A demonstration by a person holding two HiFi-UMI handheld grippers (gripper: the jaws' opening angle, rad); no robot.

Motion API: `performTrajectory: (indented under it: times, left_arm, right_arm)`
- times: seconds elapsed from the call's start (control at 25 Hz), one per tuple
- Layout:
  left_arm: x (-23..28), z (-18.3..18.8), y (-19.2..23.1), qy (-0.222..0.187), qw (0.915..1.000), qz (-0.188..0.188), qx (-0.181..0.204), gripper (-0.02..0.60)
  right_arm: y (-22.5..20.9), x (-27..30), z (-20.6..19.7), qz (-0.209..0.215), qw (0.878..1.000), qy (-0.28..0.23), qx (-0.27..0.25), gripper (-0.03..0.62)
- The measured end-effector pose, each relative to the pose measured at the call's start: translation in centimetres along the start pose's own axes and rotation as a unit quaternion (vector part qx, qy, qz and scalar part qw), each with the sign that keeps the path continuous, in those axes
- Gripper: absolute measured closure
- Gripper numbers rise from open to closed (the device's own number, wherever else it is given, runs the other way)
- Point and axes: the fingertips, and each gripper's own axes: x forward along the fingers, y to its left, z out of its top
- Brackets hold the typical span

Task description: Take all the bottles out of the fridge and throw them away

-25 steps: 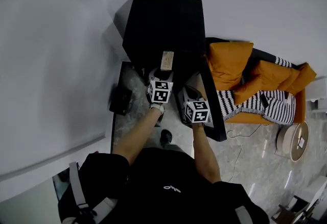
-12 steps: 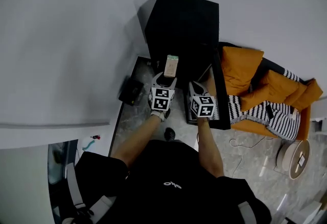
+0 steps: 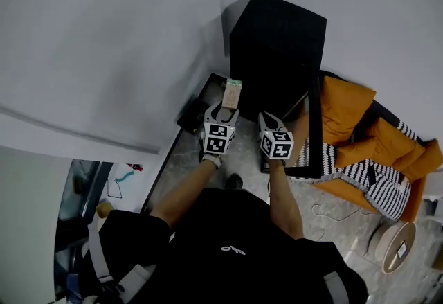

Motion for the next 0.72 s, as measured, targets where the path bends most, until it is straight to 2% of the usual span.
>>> performTrajectory:
  times: [0.4, 0.72]
  left_arm:
    - [-3.4, -2.7, 7.2, 0.007, 0.9979, 0.062, -0.021, 0.333]
    - [-4.1, -5.8, 13.3, 0.022, 0.9951, 0.085, -0.045, 0.333]
  right_arm:
    - [6.1, 5.2, 0.9, 0.064, 0.997, 0.012, -0.029, 0.585]
    - [10.1, 9.5, 0.9, 0.089, 0.994, 0.033, -0.05, 0.585]
